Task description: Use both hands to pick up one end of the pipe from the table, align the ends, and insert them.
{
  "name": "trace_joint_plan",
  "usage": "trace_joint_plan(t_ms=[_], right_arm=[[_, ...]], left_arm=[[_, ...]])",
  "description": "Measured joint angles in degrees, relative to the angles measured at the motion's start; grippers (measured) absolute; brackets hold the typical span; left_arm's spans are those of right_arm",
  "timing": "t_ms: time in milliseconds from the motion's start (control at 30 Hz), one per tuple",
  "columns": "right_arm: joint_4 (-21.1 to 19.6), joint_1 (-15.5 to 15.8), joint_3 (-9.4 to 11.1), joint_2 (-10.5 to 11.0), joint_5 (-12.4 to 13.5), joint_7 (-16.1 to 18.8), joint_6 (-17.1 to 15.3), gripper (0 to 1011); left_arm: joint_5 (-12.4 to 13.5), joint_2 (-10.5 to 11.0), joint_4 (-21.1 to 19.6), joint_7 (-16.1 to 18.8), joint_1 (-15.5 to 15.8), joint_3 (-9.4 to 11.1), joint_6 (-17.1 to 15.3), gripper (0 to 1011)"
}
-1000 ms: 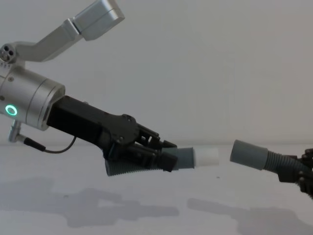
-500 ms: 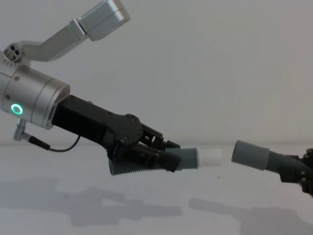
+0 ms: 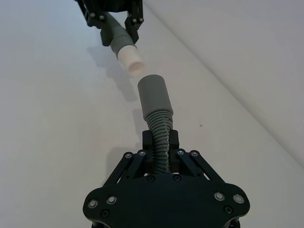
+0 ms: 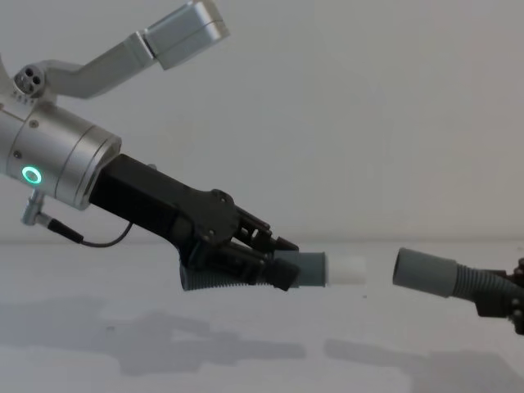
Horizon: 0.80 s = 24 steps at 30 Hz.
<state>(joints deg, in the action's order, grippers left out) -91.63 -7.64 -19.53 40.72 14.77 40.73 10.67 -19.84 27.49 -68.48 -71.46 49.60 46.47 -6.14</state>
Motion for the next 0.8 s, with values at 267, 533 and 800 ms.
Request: trace_joint_plan(t_ms=[267, 533, 800], right_arm=[[0.25, -0.21, -0.62, 0.58, -0.3, 0.28, 0.75, 157], [0.39, -0.52, -1.07, 0.77, -0.5, 0.17, 1.08, 157], [0.39, -0.78, -1.61, 0.98, -0.52, -0.09, 1.14, 157]], left_arm=[[0.54, 0.36, -0.83, 1.08, 0.33, 0.45, -0.48, 349], [0.46, 0.3, -1.04, 1.32, 0.59, 0.97, -0.59, 349], [0.18, 0.18, -0.99, 1.32, 0.8, 1.47, -0.64, 349]])
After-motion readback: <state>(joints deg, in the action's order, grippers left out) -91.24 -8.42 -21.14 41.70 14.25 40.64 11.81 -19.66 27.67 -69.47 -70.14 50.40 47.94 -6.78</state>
